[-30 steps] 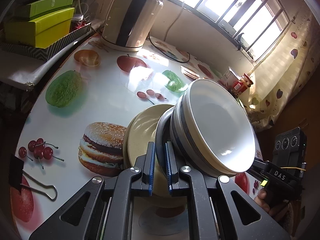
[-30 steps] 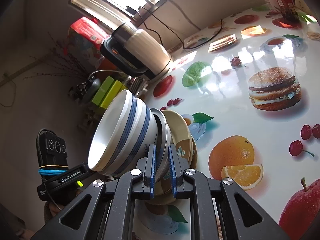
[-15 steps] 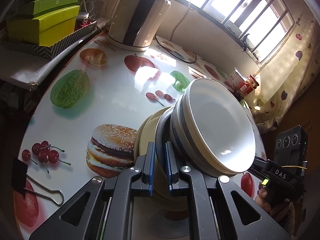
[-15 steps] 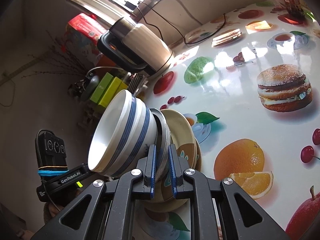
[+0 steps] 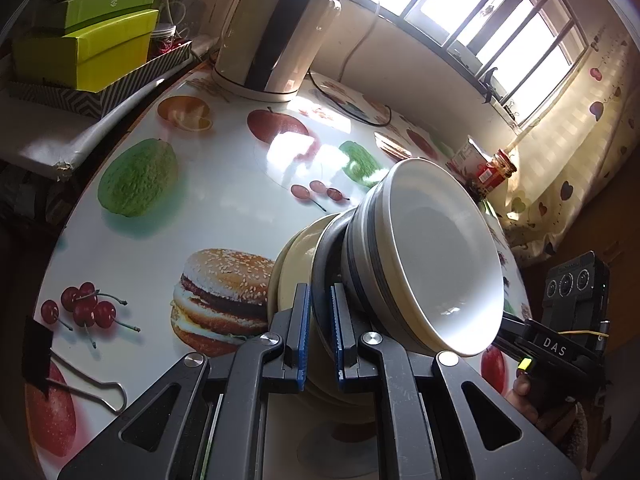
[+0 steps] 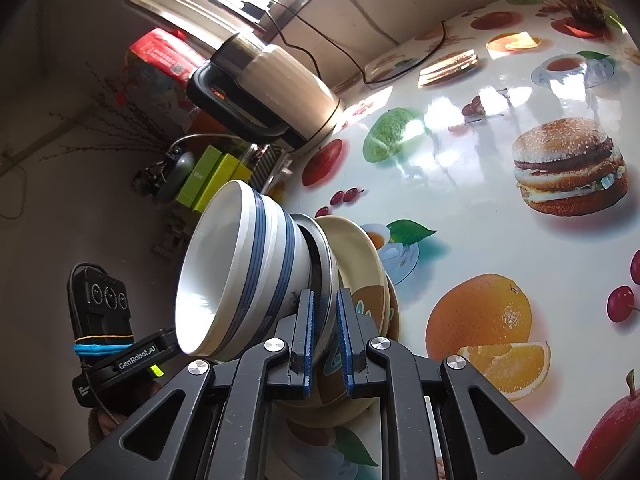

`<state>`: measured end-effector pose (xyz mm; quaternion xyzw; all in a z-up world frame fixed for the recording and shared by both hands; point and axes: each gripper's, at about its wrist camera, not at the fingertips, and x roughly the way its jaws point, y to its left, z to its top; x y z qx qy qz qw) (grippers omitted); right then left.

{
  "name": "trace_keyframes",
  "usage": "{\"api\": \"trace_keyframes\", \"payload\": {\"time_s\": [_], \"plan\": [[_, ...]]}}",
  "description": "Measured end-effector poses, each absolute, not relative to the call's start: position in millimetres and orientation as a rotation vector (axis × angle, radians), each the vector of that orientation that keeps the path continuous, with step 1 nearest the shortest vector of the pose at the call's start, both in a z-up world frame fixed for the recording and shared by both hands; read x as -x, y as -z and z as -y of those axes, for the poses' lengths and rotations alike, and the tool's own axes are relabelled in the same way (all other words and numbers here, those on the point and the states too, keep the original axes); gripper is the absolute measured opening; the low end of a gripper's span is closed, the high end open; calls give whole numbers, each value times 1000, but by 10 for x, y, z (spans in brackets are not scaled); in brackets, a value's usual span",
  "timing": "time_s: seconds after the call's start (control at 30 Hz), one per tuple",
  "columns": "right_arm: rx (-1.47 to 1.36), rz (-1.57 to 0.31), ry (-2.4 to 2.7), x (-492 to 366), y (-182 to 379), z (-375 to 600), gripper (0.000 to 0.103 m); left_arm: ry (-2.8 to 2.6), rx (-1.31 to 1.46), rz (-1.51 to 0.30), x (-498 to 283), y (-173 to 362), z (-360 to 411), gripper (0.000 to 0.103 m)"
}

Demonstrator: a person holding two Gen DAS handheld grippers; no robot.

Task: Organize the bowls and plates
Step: 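Lower the bowl stack onto the cream plates with both tools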

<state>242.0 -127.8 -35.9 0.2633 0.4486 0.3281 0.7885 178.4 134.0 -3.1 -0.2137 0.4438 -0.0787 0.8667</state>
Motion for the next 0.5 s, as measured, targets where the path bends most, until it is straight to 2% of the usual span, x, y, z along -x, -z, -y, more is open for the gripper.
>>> {"api": "trace_keyframes", "payload": {"time_s": [0.5], "plan": [[-578, -963, -702, -2419, 371, 1299, 13, 142, 409, -927, -1777, 8, -1289, 10]]}}
